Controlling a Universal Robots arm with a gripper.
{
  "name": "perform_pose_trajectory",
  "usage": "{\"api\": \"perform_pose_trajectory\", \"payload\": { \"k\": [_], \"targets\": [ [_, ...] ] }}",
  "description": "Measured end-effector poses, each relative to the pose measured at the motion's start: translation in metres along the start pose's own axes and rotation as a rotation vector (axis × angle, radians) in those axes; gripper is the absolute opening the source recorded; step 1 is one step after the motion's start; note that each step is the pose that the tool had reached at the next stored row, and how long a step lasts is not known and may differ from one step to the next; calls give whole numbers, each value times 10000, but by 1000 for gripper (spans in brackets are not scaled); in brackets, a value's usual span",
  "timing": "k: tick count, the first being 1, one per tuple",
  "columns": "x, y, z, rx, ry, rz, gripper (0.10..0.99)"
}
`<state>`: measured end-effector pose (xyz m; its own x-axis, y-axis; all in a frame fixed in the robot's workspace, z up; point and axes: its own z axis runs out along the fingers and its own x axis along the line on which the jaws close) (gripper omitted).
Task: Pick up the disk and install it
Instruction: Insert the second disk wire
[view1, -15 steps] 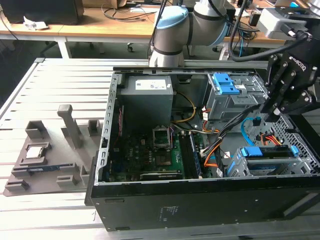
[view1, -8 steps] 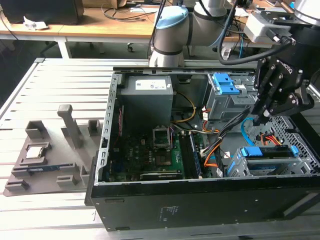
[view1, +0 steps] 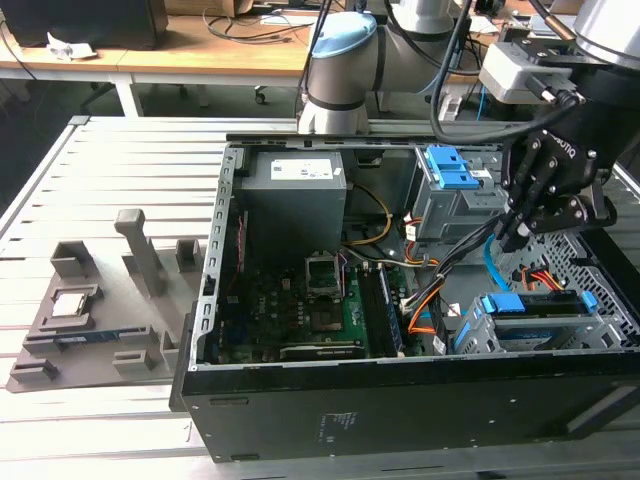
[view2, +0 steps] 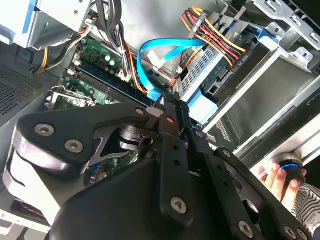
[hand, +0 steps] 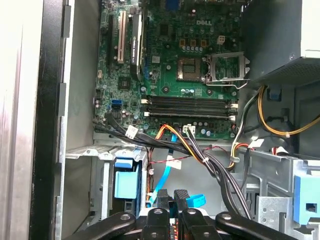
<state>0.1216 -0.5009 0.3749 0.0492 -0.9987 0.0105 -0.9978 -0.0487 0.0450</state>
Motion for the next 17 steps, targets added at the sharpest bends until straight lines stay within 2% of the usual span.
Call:
{"api": "perform_pose_trajectory", "payload": {
  "k": [6, 10, 11, 12, 13, 17],
  "targets": [
    [15, 1, 1, -1, 27, -4, 161],
    [159, 0, 14, -5, 94, -2, 161],
    [178, -59, 27, -5, 105, 0, 161],
    [189, -169, 49, -6, 110, -1, 161],
    [198, -210, 79, -6, 110, -1, 161],
    [290, -237, 193, -7, 121, 1, 161]
  ]
}}
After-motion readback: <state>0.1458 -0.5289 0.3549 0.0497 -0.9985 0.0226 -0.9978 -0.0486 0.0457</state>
